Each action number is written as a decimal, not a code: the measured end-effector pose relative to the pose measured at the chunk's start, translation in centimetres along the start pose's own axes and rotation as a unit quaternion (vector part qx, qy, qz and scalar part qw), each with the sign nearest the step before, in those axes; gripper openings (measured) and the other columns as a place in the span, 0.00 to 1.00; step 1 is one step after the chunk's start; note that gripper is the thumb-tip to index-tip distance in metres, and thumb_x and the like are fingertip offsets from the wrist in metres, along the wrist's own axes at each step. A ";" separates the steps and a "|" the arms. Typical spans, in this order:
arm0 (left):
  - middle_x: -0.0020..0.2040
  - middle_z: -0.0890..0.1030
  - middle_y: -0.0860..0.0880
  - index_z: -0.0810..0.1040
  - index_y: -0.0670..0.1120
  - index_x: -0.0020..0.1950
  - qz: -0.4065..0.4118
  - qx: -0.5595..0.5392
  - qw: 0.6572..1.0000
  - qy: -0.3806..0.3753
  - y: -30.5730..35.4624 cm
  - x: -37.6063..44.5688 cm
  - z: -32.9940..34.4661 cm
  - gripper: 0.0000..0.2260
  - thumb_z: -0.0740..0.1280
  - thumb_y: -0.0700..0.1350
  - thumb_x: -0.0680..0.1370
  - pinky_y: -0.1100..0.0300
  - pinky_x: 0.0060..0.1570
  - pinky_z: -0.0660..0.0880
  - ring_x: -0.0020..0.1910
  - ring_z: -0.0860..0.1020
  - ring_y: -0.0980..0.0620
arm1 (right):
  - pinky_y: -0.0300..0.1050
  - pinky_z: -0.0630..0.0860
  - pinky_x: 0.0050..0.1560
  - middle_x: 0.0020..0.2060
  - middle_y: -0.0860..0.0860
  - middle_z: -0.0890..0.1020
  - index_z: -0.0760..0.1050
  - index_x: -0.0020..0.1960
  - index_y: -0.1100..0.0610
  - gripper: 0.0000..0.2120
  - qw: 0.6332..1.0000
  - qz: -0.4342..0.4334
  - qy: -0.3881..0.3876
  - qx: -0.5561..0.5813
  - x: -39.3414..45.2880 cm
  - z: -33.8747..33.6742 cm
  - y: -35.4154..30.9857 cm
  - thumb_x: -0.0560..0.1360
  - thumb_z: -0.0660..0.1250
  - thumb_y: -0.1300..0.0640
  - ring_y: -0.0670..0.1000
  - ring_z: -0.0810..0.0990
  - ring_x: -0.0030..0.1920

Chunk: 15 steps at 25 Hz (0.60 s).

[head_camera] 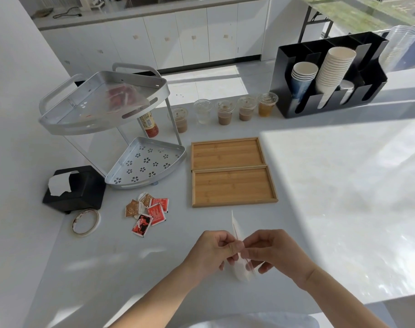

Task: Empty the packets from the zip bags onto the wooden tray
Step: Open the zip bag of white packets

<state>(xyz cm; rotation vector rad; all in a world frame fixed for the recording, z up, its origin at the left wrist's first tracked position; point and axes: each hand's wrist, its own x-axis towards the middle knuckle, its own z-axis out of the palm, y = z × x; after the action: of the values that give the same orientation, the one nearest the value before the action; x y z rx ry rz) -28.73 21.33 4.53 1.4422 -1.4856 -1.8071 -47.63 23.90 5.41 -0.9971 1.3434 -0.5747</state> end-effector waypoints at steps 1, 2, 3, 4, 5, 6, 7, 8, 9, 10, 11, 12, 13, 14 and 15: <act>0.31 0.82 0.52 0.81 0.48 0.38 0.005 0.003 1.000 -0.008 0.1 0.0 -0.2 0.06 0.71 0.45 0.76 0.65 0.26 0.71 0.30 0.79 0.55 | 0.39 0.76 0.30 0.38 0.57 0.87 0.83 0.42 0.59 0.04 1.000 0.012 -0.007 0.007 0.0 -0.2 -0.1 0.71 0.76 0.59 0.54 0.87 0.37; 0.32 0.82 0.52 0.81 0.49 0.39 0.010 0.014 1.000 -0.016 0.1 0.0 -0.3 0.06 0.71 0.44 0.76 0.65 0.26 0.71 0.31 0.79 0.55 | 0.39 0.76 0.30 0.38 0.57 0.87 0.83 0.42 0.59 0.03 1.000 0.019 -0.008 0.009 -0.1 -0.3 -0.1 0.71 0.74 0.59 0.55 0.87 0.37; 0.32 0.82 0.52 0.81 0.50 0.39 0.015 0.031 0.999 -0.022 0.2 0.0 -0.3 0.07 0.70 0.44 0.77 0.65 0.27 0.71 0.32 0.80 0.56 | 0.40 0.76 0.29 0.38 0.57 0.87 0.82 0.42 0.60 0.04 1.000 0.021 -0.005 0.002 -0.1 -0.3 -0.1 0.72 0.73 0.59 0.55 0.86 0.37; 0.32 0.82 0.53 0.81 0.51 0.39 0.020 0.054 0.998 -0.028 0.4 0.0 -0.3 0.08 0.69 0.44 0.78 0.65 0.27 0.71 0.33 0.80 0.56 | 0.40 0.75 0.29 0.37 0.55 0.86 0.81 0.41 0.59 0.05 1.000 0.016 0.003 -0.018 -0.2 -0.1 -0.1 0.73 0.72 0.58 0.55 0.86 0.36; 0.32 0.82 0.54 0.80 0.52 0.38 0.025 0.080 0.996 -0.032 0.5 0.0 -0.3 0.09 0.68 0.45 0.78 0.66 0.27 0.71 0.33 0.79 0.57 | 0.40 0.75 0.28 0.35 0.54 0.86 0.81 0.41 0.58 0.06 0.998 0.001 0.014 -0.053 -0.2 0.1 -0.1 0.73 0.71 0.56 0.53 0.86 0.34; 0.32 0.81 0.56 0.79 0.54 0.37 0.032 0.110 0.993 -0.032 0.8 0.1 -0.3 0.10 0.67 0.45 0.78 0.68 0.29 0.71 0.33 0.79 0.58 | 0.40 0.75 0.27 0.33 0.52 0.85 0.80 0.40 0.57 0.07 0.995 -0.018 0.025 -0.098 -0.2 0.3 -0.1 0.74 0.69 0.55 0.51 0.85 0.32; 0.31 0.80 0.57 0.78 0.56 0.35 0.039 0.138 0.989 -0.028 1.1 0.2 -0.3 0.12 0.66 0.46 0.78 0.68 0.31 0.71 0.33 0.78 0.59 | 0.38 0.74 0.27 0.32 0.50 0.84 0.79 0.39 0.55 0.07 0.988 -0.039 0.034 -0.149 -0.1 0.4 -0.2 0.74 0.68 0.54 0.49 0.83 0.30; 0.30 0.79 0.58 0.77 0.56 0.34 0.042 0.160 0.986 -0.022 1.3 0.3 -0.3 0.13 0.66 0.46 0.78 0.68 0.33 0.71 0.32 0.77 0.60 | 0.37 0.73 0.27 0.30 0.49 0.83 0.79 0.37 0.53 0.09 0.978 -0.057 0.039 -0.196 -0.1 0.5 -0.3 0.74 0.66 0.53 0.46 0.82 0.28; 0.29 0.78 0.58 0.76 0.57 0.32 0.040 0.175 0.984 -0.018 1.6 0.4 -0.4 0.13 0.66 0.46 0.77 0.67 0.35 0.71 0.31 0.76 0.60 | 0.37 0.73 0.29 0.28 0.47 0.82 0.78 0.36 0.52 0.10 0.970 -0.069 0.041 -0.231 0.0 0.5 -0.4 0.74 0.64 0.52 0.44 0.79 0.26; 0.28 0.77 0.58 0.76 0.56 0.30 0.036 0.184 0.982 -0.014 1.8 0.5 -0.4 0.13 0.65 0.47 0.76 0.65 0.36 0.71 0.31 0.75 0.60 | 0.38 0.73 0.30 0.26 0.46 0.80 0.77 0.35 0.53 0.11 0.964 -0.077 0.044 -0.251 0.2 0.5 -0.6 0.74 0.63 0.52 0.43 0.76 0.25; 0.28 0.76 0.58 0.75 0.56 0.29 0.030 0.194 0.981 -0.008 2.1 0.5 -0.4 0.13 0.65 0.48 0.74 0.63 0.36 0.70 0.31 0.74 0.59 | 0.39 0.71 0.30 0.25 0.45 0.78 0.76 0.34 0.53 0.12 0.959 -0.085 0.051 -0.264 0.3 0.5 -0.8 0.73 0.62 0.50 0.43 0.73 0.25; 0.28 0.76 0.57 0.74 0.56 0.28 0.026 0.209 0.978 -0.001 2.3 0.6 -0.4 0.13 0.64 0.49 0.73 0.61 0.35 0.70 0.31 0.73 0.58 | 0.39 0.68 0.30 0.23 0.45 0.76 0.75 0.33 0.54 0.13 0.954 -0.095 0.061 -0.278 0.5 0.5 -0.9 0.70 0.60 0.48 0.43 0.71 0.25; 0.28 0.74 0.56 0.73 0.55 0.28 0.026 0.230 0.973 0.009 2.6 0.8 -0.4 0.13 0.63 0.49 0.73 0.60 0.34 0.68 0.31 0.72 0.57 | 0.38 0.65 0.29 0.23 0.46 0.73 0.74 0.32 0.55 0.15 0.949 -0.106 0.074 -0.289 0.8 0.6 -1.2 0.67 0.58 0.45 0.45 0.68 0.25; 0.28 0.73 0.56 0.72 0.55 0.28 0.030 0.255 0.966 0.019 3.0 1.0 -0.3 0.12 0.62 0.49 0.72 0.59 0.33 0.67 0.30 0.70 0.56 | 0.38 0.63 0.28 0.22 0.46 0.71 0.73 0.32 0.56 0.17 0.944 -0.116 0.088 -0.296 1.0 0.6 -1.4 0.65 0.57 0.43 0.45 0.65 0.25; 0.27 0.72 0.55 0.71 0.54 0.28 0.036 0.278 0.959 0.026 3.4 1.2 -0.3 0.12 0.62 0.49 0.72 0.59 0.32 0.65 0.30 0.69 0.56 | 0.39 0.61 0.28 0.22 0.47 0.69 0.73 0.32 0.57 0.19 0.941 -0.124 0.098 -0.299 1.3 0.7 -1.6 0.64 0.56 0.42 0.46 0.64 0.25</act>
<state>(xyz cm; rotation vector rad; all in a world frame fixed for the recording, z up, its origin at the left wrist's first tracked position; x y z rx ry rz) -29.90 18.98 7.00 1.6319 -2.0967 -1.3465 -46.45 22.24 6.07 -1.6564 1.6254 -0.4665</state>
